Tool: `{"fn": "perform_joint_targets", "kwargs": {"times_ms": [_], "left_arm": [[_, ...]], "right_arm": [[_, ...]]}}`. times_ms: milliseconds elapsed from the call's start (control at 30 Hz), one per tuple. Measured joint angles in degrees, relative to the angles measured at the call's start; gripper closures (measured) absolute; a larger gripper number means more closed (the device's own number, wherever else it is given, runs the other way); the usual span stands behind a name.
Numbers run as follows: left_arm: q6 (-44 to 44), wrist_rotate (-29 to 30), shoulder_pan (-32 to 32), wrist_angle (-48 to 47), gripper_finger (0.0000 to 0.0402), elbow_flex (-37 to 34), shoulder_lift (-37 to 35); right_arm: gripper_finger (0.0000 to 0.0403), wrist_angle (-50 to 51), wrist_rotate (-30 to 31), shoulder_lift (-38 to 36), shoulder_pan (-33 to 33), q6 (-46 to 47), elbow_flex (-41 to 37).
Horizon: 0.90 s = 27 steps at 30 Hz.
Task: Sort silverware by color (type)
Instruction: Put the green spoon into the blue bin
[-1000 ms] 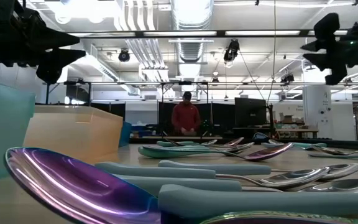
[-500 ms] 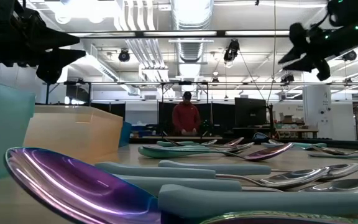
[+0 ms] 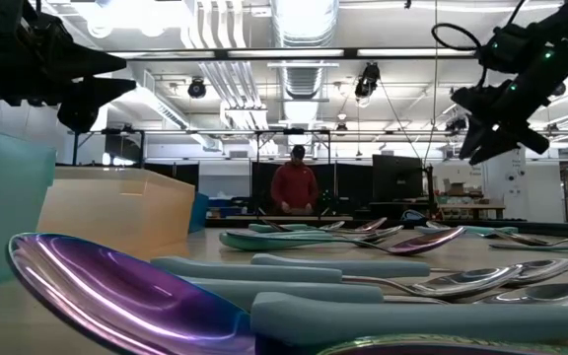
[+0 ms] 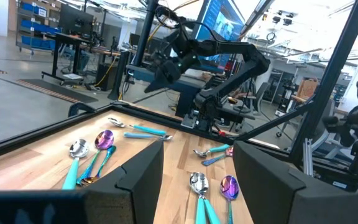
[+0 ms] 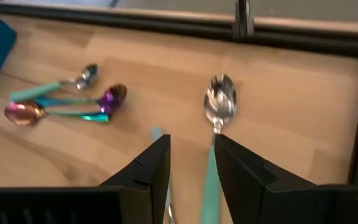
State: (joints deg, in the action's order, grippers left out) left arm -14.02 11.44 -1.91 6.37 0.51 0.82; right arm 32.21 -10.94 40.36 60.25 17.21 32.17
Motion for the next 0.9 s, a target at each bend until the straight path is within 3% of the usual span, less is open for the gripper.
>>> {"fn": "perform_joint_targets", "kwargs": {"times_ms": [300,567,733,900], "left_arm": [[0.0,0.0,-0.01,0.01,0.0224,0.02,0.0],[0.02,-0.01,-0.02,-1.7,0.0224,0.02,0.13],[0.02,-0.01,0.0,-1.7,0.0224,0.0,0.13],[0.02,-0.01,-0.01,-1.7,0.0224,0.01,0.22]], "right_arm": [[0.0287,4.38,0.05,3.03,-0.28,1.74,-0.86],[0.0287,2.37,0.88,8.44,-4.97,6.1,-3.5],[0.0287,1.46,7.71,12.48,-7.53,9.65,-3.98],[0.0287,1.29,8.11,17.01,-9.29,11.42,-4.0]]}}
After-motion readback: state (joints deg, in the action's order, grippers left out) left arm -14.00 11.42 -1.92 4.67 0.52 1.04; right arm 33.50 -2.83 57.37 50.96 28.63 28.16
